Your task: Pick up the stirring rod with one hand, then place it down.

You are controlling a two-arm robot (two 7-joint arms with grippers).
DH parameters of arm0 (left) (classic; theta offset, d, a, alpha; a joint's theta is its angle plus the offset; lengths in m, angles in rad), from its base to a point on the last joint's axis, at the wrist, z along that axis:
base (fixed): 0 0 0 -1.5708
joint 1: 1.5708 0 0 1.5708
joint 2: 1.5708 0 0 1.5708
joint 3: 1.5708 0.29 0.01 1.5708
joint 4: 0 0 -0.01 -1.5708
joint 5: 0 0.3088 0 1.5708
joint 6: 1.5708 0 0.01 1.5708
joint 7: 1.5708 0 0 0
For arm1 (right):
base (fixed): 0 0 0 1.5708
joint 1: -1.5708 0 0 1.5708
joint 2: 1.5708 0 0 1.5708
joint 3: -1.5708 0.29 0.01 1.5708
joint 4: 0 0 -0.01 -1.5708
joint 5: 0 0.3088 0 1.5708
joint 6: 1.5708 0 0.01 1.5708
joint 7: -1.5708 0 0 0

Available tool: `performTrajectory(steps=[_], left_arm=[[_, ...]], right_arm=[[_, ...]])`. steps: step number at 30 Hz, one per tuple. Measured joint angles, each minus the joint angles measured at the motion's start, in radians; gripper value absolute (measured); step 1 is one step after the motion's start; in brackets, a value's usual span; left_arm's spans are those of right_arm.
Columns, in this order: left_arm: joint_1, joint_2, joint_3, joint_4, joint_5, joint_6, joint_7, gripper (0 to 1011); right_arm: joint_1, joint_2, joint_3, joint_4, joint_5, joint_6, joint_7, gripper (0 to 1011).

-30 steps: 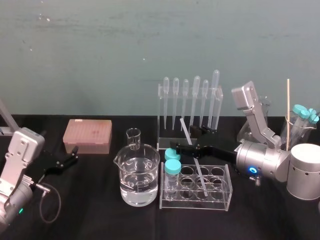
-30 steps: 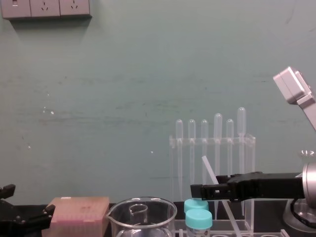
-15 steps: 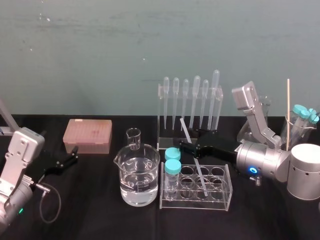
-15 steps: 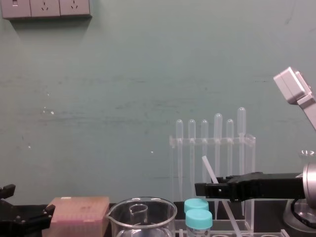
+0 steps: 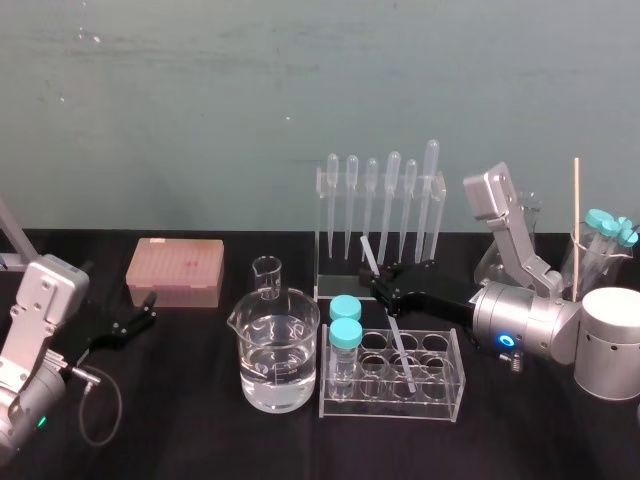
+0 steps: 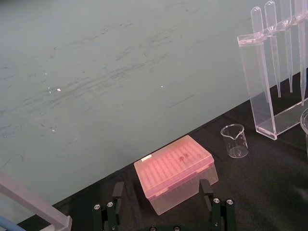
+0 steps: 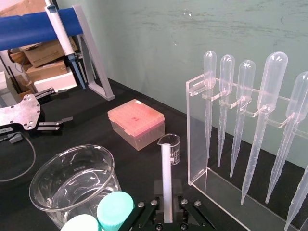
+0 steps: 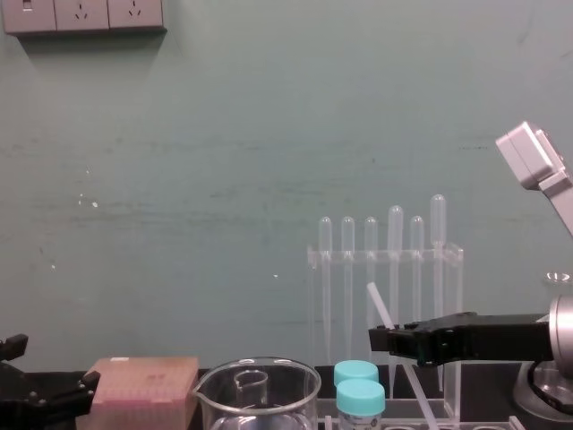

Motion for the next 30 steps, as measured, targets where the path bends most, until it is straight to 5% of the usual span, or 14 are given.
performTrajectory(steps=[3, 9, 23, 30], left_arm=[[0.0, 0.0, 0.0, 0.0, 0.0, 0.0, 0.0, 1000], [0.0, 0.0, 0.0, 0.0, 0.0, 0.0, 0.0, 1000], [0.0, 0.0, 0.0, 0.0, 0.0, 0.0, 0.0, 1000], [0.0, 0.0, 0.0, 0.0, 0.0, 0.0, 0.0, 1000]], right_arm=[[0.0, 0.0, 0.0, 0.0, 0.0, 0.0, 0.0, 80], [-0.012, 0.003, 0.004, -0.009, -0.005, -0.032, 0.0, 71], [-0.173, 0.028, 0.082, -0.117, -0.068, -0.34, -0.045, 71], [-0.221, 0.0, 0.145, -0.128, -0.037, -0.464, -0.045, 71]])
